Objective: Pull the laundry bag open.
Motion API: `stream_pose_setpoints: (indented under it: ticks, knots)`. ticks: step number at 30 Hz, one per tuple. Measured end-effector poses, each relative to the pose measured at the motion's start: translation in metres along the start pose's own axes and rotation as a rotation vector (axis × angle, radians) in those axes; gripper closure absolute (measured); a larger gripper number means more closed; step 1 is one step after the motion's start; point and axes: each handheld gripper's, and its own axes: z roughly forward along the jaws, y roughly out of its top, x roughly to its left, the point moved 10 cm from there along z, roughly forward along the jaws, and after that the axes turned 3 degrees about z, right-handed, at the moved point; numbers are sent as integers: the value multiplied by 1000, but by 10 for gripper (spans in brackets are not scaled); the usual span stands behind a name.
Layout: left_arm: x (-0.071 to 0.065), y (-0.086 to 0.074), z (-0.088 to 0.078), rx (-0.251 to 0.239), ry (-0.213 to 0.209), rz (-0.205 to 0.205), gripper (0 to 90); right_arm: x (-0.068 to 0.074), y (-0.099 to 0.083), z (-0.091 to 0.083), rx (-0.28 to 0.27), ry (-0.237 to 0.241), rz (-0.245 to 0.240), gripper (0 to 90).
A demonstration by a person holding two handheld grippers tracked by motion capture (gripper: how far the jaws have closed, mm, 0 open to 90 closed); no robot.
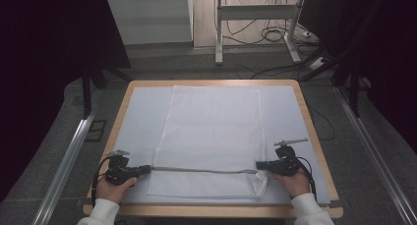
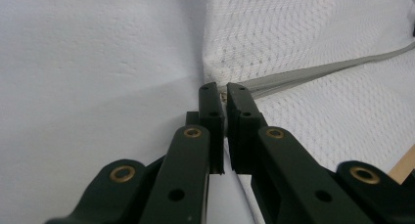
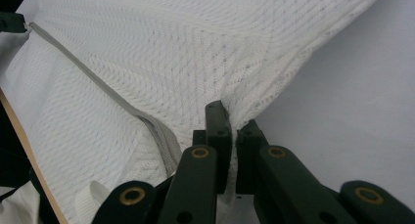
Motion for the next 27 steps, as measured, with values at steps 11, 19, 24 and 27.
stream_pose_setpoints:
  ticks: [11, 19, 24, 27]
  knots:
    - [-2, 2, -1, -35, 23, 24, 859, -2, -1, -3, -11, -24, -30, 764]
    - [-1, 17, -17, -189, 101, 79, 533, -4, 7, -17, -93, -68, -48, 468]
    - [-11, 32, -20, -228, 101, 169, 397, -1, 15, -30, -189, -94, -101, 385]
    - [-14, 38, -18, -228, 118, 232, 348, -1, 20, -40, -241, -108, -161, 358]
